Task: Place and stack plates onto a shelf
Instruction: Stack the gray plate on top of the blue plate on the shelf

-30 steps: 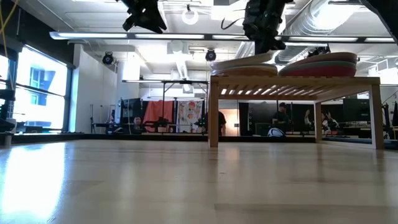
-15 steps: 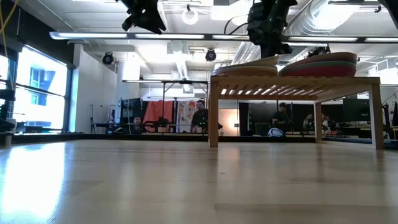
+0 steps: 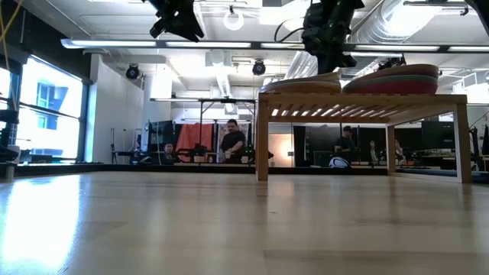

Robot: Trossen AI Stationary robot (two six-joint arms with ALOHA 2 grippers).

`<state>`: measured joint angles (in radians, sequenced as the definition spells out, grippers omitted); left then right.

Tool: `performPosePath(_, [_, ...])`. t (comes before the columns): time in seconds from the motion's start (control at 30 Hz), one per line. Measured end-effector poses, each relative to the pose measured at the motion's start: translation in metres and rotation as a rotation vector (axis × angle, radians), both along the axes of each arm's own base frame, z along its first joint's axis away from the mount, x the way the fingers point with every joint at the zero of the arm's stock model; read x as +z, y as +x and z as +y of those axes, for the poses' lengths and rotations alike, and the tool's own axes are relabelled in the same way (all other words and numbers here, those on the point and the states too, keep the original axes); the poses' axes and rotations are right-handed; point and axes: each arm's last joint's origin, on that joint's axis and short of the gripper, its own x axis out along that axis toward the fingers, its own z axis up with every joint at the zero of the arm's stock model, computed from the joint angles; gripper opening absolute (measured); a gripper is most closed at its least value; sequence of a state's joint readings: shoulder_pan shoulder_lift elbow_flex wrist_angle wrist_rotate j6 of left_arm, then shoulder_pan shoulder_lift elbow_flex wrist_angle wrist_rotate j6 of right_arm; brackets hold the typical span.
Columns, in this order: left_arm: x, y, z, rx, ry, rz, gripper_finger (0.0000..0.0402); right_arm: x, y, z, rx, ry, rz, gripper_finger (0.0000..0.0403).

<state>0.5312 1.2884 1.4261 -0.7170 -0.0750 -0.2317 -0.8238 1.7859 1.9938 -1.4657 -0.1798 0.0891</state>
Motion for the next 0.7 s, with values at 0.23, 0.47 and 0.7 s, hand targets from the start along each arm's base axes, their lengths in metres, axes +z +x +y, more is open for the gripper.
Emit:
performPosePath(0.23, [0.0, 0.0, 0.0, 0.0, 0.0, 0.0, 0.009, 0.001, 0.002, -0.002, -0.007, -0.015, -0.024, 0.0001])
performPosePath(0.47, [0.0, 0.0, 0.0, 0.0, 0.0, 0.0, 0.009, -0.011, 0.002, -0.002, -0.014, 0.032, 0.005, 0.0001])
performPosePath(0.7, [0.0, 0.0, 0.0, -0.015, 0.019, 0.013, 0.009, -0.016, 0.004, 0.0, -0.004, 0.086, -0.015, 0.0001])
